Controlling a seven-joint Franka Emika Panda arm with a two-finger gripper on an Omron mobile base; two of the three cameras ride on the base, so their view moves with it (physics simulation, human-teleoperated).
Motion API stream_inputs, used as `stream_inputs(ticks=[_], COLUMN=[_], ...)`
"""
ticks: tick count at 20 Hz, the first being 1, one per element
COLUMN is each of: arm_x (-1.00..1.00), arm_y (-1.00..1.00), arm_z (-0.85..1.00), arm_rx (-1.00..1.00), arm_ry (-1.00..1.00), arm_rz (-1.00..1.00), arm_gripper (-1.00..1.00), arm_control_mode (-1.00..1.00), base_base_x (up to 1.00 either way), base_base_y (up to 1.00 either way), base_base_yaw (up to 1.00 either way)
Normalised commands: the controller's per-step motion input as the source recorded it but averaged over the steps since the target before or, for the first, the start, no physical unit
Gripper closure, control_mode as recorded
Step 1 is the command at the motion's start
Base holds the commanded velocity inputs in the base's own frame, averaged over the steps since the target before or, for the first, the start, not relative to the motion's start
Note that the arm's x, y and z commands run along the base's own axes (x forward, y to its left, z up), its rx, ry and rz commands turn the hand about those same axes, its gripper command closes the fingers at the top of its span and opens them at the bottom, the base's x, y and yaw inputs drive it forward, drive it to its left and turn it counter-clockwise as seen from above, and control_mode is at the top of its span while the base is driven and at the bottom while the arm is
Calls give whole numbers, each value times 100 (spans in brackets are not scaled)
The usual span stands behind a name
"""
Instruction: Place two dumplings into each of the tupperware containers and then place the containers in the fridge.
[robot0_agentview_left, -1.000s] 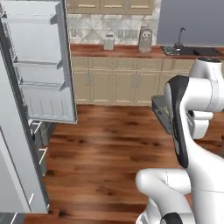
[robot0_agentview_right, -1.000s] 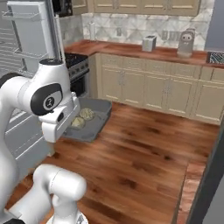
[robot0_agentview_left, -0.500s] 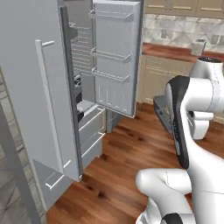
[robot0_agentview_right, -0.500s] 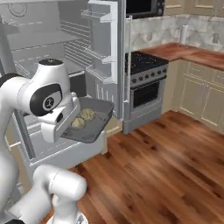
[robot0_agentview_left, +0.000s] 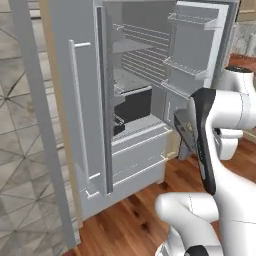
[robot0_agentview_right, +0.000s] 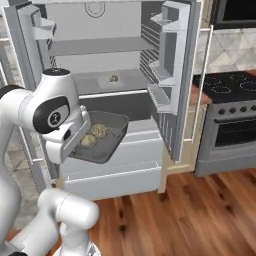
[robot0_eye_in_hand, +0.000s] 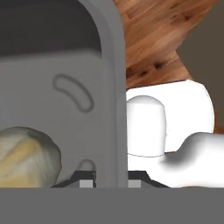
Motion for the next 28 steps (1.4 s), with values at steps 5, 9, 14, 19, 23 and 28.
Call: stream_inputs(ticks=[5,9,14,19,23,28], arm_x=[0,0,0,0,0,0], arm_y=[0,0,0,0,0,0], arm_z=[0,0,0,0,0,0], arm_rx=[0,0,0,0,0,0], arm_ry=[0,0,0,0,0,0], arm_rz=[0,0,0,0,0,0], arm_gripper=[100,100,100,100,100,100], arm_control_mode=[100,100,100,100,100,100], base_base_x=[31,30,42,45,45,37], base_base_y=[-73,-57,-37,-25,-42,-49], base_base_yaw=[63,63,54,5,-3,-5])
